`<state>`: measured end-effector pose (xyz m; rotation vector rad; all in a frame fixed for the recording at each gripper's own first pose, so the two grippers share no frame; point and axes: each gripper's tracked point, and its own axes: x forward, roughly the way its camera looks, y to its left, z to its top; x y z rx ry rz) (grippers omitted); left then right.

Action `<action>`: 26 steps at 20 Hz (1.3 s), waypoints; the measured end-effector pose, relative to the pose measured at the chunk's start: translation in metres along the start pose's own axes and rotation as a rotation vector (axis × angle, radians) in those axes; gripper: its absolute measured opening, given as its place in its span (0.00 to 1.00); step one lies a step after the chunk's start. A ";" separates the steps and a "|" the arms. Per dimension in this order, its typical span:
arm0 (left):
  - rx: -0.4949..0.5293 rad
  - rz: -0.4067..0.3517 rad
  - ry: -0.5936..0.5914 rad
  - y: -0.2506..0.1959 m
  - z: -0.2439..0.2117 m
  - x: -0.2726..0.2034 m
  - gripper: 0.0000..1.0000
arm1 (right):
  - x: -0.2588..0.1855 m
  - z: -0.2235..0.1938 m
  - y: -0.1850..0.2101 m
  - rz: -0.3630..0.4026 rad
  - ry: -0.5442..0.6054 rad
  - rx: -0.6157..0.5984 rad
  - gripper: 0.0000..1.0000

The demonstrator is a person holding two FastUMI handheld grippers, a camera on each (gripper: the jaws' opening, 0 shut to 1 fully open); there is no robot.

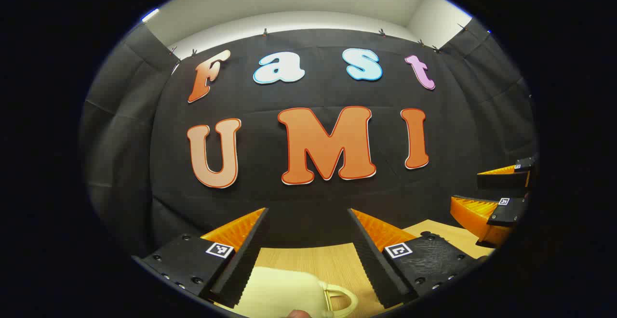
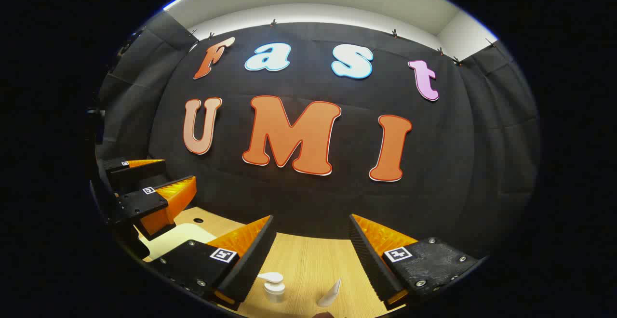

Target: First open the suitcase, pack the skin care products into it, and then close the suitcase.

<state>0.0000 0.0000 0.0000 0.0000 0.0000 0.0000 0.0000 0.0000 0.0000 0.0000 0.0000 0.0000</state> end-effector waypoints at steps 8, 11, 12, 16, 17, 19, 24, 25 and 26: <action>0.030 0.002 0.010 -0.004 -0.002 0.004 0.98 | 0.003 0.005 0.001 0.014 -0.022 0.003 0.95; 0.035 0.004 0.010 -0.009 -0.001 0.005 0.98 | 0.005 0.003 -0.002 0.013 -0.012 0.006 0.95; 0.035 0.005 0.006 -0.009 0.000 0.005 0.99 | 0.006 0.002 -0.002 0.012 -0.010 0.004 0.95; 0.040 -0.001 0.009 -0.014 -0.003 0.007 0.99 | 0.011 0.004 -0.004 0.008 -0.014 0.007 0.92; 0.045 -0.005 0.016 -0.016 -0.005 0.008 0.99 | 0.012 0.005 -0.005 0.004 -0.014 0.005 0.95; 0.064 -0.019 0.032 -0.020 -0.013 0.009 0.99 | 0.011 0.005 -0.008 0.000 -0.017 -0.001 0.95; 0.111 -0.070 0.075 -0.031 -0.038 0.014 0.99 | 0.010 0.000 -0.024 -0.031 -0.013 -0.031 0.95; 0.126 -0.085 0.092 -0.034 -0.045 0.016 0.99 | 0.010 0.001 -0.028 -0.037 -0.013 -0.033 0.95; 0.144 -0.098 0.108 -0.036 -0.055 0.016 0.99 | 0.010 0.000 -0.032 -0.047 -0.015 -0.037 0.95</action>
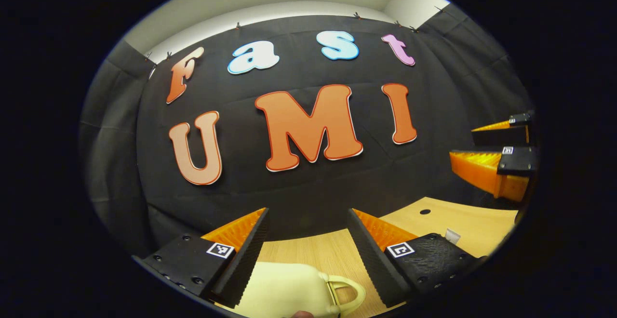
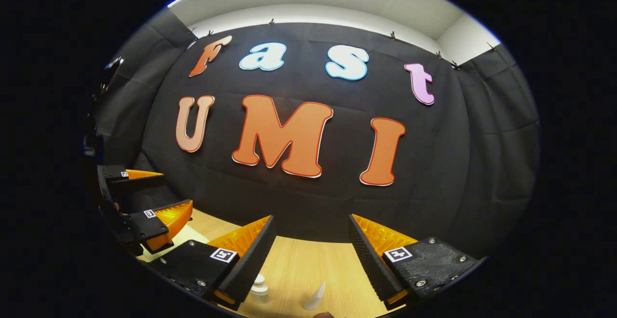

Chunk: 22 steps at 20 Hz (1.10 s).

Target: First open the suitcase, pack the skin care products into it, and then close the suitcase.

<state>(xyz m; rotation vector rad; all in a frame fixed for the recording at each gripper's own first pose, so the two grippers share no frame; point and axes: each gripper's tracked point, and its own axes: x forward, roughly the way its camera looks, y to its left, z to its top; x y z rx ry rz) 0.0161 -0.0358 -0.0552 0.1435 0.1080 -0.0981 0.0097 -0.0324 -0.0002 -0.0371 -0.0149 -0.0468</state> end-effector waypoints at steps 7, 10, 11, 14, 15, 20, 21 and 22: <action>0.182 -0.128 0.109 -0.037 -0.061 0.001 0.99 | -0.001 -0.010 -0.027 -0.059 0.015 -0.041 0.95; 0.285 -0.177 0.139 -0.051 -0.087 0.000 0.99 | -0.001 -0.015 -0.035 -0.080 0.024 -0.036 0.95; 0.313 -0.197 0.150 -0.056 -0.095 0.000 0.99 | -0.002 -0.017 -0.039 -0.086 0.029 -0.034 0.95; 0.396 -0.253 0.203 -0.069 -0.126 -0.005 0.99 | -0.003 -0.023 -0.048 -0.106 0.038 -0.032 0.95; 0.426 -0.264 0.220 -0.073 -0.135 -0.006 0.99 | -0.003 -0.024 -0.051 -0.112 0.042 -0.032 0.95; 0.571 -0.314 0.283 -0.083 -0.176 -0.020 0.98 | -0.005 -0.036 -0.058 -0.125 0.065 -0.023 0.95; 0.595 -0.325 0.291 -0.085 -0.183 -0.022 0.98 | -0.005 -0.037 -0.059 -0.127 0.067 -0.024 0.95; 0.629 -0.336 0.303 -0.087 -0.189 -0.024 0.98 | -0.005 -0.038 -0.061 -0.129 0.068 -0.024 0.96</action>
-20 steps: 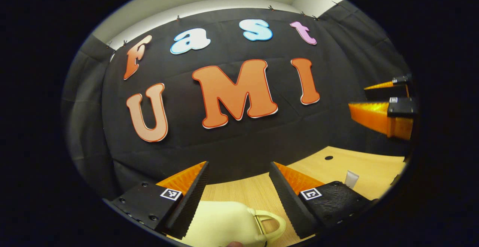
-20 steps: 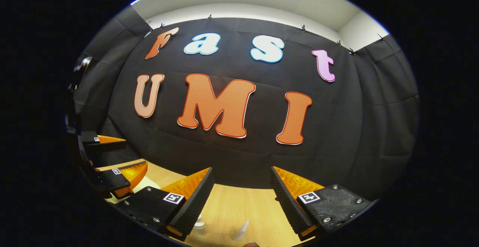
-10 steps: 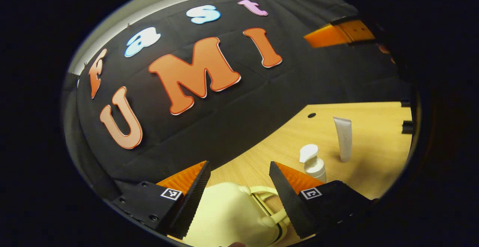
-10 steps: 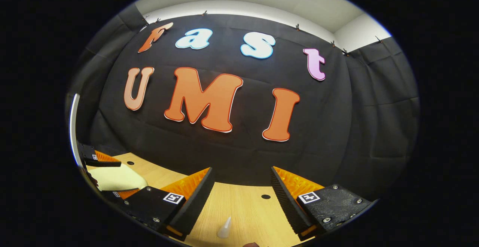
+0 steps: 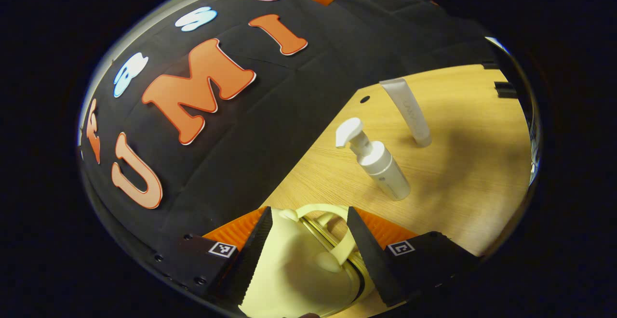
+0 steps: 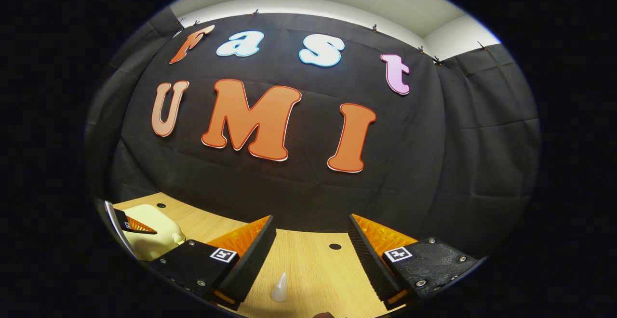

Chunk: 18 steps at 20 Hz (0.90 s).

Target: First open the suitcase, pack the skin care products into it, and then close the suitcase.

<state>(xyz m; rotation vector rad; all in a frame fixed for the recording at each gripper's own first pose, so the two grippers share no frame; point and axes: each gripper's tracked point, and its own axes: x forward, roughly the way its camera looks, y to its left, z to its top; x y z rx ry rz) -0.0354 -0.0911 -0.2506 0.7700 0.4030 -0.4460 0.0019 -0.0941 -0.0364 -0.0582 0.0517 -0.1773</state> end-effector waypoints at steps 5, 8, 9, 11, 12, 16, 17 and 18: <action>0.153 -0.053 0.053 -0.020 -0.019 0.006 0.90 | -0.001 -0.005 -0.002 -0.001 0.006 0.013 0.95; 0.223 -0.037 0.119 -0.024 -0.037 0.012 0.87 | -0.002 -0.009 -0.002 -0.002 0.012 0.019 0.95; 0.253 -0.029 0.145 -0.024 -0.043 0.015 0.82 | -0.002 -0.011 -0.002 -0.002 0.016 0.023 0.95; 0.299 -0.023 0.177 -0.027 -0.048 0.018 0.73 | -0.003 -0.013 -0.001 0.001 0.021 0.028 0.95; 0.319 -0.008 0.175 -0.024 -0.045 0.021 0.75 | -0.003 -0.013 -0.002 0.002 0.020 0.027 0.96; 0.345 0.027 0.133 -0.024 -0.033 0.028 0.30 | -0.004 -0.012 -0.004 -0.004 0.015 0.025 0.95; 0.333 0.025 0.140 -0.022 -0.031 0.019 0.05 | -0.005 -0.013 -0.005 -0.005 0.017 0.024 0.95; 0.275 0.014 0.143 -0.025 -0.034 0.018 0.04 | -0.006 -0.012 -0.006 -0.009 0.016 0.024 0.95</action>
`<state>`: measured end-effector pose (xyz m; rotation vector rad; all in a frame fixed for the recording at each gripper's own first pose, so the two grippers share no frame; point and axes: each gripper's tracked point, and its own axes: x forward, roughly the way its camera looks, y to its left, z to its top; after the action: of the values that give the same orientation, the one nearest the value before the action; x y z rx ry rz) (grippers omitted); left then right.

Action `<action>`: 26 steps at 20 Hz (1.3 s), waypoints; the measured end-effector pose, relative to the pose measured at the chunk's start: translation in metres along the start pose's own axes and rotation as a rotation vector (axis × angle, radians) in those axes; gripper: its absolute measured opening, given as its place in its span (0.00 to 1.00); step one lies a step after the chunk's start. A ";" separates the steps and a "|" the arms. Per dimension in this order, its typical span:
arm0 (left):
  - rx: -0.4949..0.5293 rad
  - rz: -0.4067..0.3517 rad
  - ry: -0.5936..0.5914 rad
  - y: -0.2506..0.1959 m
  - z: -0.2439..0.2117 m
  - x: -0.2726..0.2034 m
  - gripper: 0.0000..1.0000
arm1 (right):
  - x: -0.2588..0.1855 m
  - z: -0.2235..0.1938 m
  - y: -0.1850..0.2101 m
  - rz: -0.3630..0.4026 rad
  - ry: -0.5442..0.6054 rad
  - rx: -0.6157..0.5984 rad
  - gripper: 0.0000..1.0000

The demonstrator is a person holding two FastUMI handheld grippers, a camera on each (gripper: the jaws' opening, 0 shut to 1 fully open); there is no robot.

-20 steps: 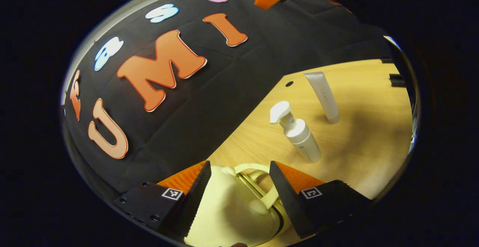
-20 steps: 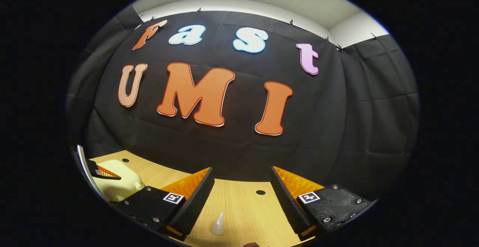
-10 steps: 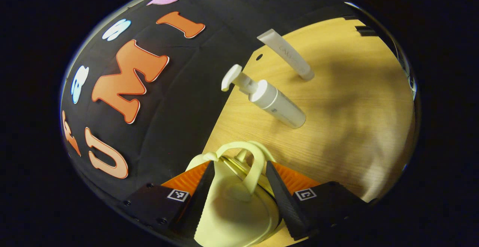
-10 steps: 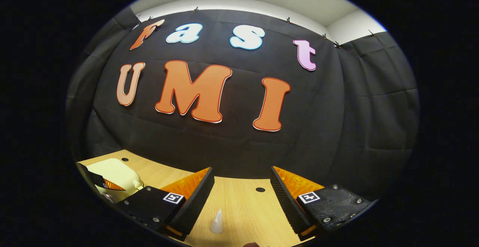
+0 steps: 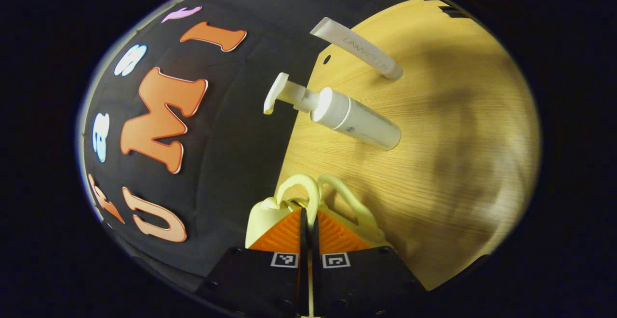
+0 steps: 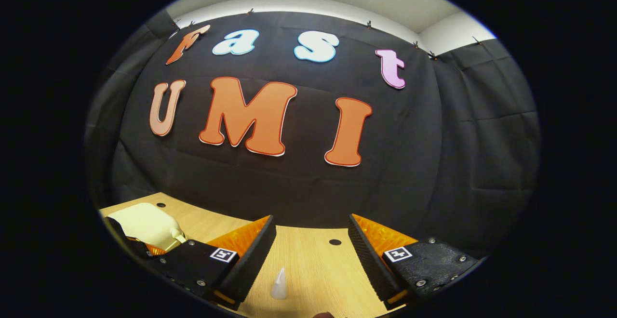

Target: First open the suitcase, pack the skin care products into it, and then close the suitcase.

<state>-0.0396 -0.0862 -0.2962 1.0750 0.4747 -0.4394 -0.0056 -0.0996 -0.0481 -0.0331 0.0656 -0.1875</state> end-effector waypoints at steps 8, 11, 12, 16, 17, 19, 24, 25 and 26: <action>-0.278 0.080 -0.044 0.072 0.000 -0.023 0.04 | 0.000 0.006 0.016 0.021 -0.002 -0.007 0.95; -0.408 0.116 -0.052 0.106 -0.008 -0.037 0.04 | 0.000 0.010 0.028 0.044 -0.007 -0.017 0.95; -0.454 0.124 -0.054 0.113 -0.011 -0.040 0.04 | 0.001 0.010 0.033 0.053 -0.007 -0.020 0.95; -0.641 0.169 -0.064 0.149 -0.032 -0.058 0.04 | 0.003 0.016 0.055 0.090 -0.007 -0.013 0.95; -0.690 0.189 -0.062 0.161 -0.040 -0.062 0.04 | 0.003 0.017 0.059 0.097 -0.007 -0.015 0.95; -0.776 0.224 -0.062 0.183 -0.056 -0.069 0.04 | 0.004 0.020 0.067 0.110 -0.011 -0.019 0.95; -0.935 0.304 -0.063 0.226 -0.101 -0.083 0.03 | 0.006 0.019 0.084 0.140 0.002 -0.021 0.95; -0.959 0.321 -0.061 0.235 -0.110 -0.085 0.03 | 0.005 0.019 0.088 0.147 0.006 -0.020 0.95; -0.982 0.335 -0.058 0.242 -0.121 -0.087 0.03 | 0.006 0.019 0.091 0.151 0.008 -0.022 0.96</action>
<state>0.0053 0.1322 -0.1198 0.1741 0.3750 0.0839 0.0179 -0.0111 -0.0334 -0.0496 0.0778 -0.0364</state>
